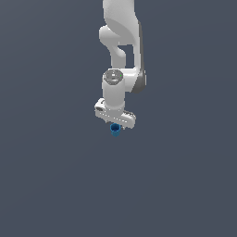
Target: Pick up the object and move it to a goal position.
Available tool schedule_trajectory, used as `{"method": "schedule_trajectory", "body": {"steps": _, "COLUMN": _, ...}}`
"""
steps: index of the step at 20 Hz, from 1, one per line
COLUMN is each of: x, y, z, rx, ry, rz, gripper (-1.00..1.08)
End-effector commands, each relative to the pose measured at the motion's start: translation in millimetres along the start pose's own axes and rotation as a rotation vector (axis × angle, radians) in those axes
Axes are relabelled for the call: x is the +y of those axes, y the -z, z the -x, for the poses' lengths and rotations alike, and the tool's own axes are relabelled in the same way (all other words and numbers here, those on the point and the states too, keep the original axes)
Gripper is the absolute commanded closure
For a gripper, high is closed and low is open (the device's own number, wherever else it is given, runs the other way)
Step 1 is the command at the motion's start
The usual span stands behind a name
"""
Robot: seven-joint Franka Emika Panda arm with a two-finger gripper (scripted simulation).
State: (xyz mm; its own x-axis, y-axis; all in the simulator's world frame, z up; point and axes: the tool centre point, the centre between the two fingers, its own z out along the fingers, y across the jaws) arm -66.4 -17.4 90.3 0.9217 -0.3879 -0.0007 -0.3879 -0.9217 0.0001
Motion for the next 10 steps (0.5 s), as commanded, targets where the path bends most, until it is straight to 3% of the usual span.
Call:
{"method": "schedule_trajectory", "body": {"steps": 1, "x": 0, "y": -3, "z": 0, "rx": 0.0, "ry": 0.0, "rz": 0.0, "gripper": -0.92}}
{"method": "schedule_trajectory", "body": {"steps": 10, "x": 1, "y": -40, "z": 1, "rx": 0.001, "ry": -0.004, "rz": 0.0, "gripper": -0.92}}
